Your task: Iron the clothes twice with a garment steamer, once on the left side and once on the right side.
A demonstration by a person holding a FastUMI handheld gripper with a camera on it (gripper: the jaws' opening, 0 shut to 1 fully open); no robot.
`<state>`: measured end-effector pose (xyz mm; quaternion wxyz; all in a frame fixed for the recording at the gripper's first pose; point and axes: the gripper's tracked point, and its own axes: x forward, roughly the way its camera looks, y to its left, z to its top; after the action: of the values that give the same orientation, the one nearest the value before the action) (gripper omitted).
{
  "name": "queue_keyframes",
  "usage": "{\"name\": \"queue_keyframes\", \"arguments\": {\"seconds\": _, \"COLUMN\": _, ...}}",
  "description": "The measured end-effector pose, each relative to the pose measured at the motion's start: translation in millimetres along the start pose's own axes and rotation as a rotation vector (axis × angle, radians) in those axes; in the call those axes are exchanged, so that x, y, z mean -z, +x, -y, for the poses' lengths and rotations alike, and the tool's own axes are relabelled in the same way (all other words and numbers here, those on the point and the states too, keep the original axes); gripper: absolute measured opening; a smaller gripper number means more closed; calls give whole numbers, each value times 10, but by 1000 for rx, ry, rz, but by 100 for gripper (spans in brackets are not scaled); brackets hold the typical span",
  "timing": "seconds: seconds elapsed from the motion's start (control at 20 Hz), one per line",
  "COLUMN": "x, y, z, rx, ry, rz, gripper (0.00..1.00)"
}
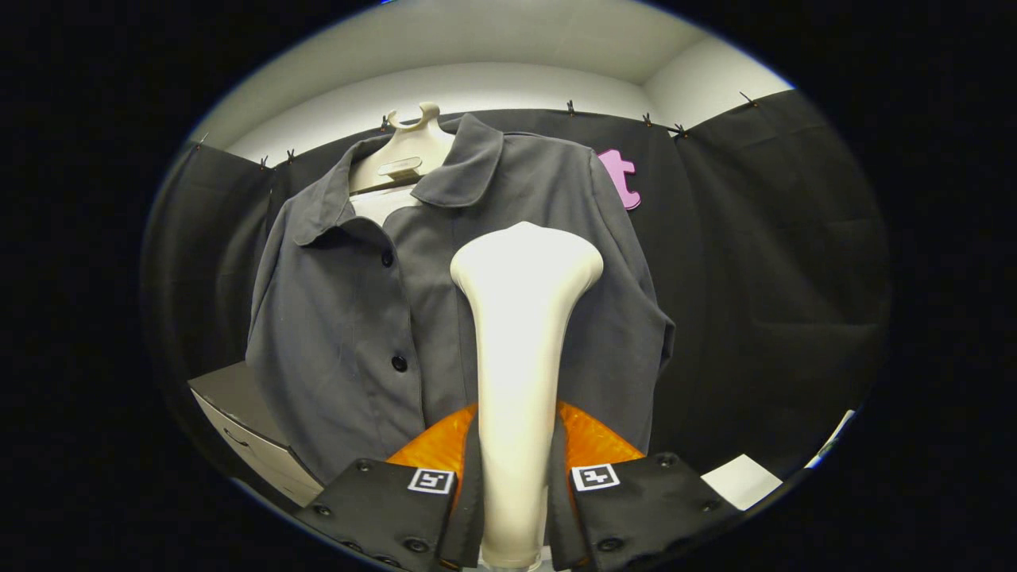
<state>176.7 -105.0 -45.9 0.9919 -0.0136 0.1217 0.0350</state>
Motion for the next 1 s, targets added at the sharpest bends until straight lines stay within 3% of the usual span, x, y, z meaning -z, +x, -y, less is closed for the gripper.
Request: {"name": "queue_keyframes", "arguments": {"seconds": 1.0, "x": 1421, "y": -260, "z": 176, "rx": 26, "ry": 42, "rz": -165, "gripper": 40}}
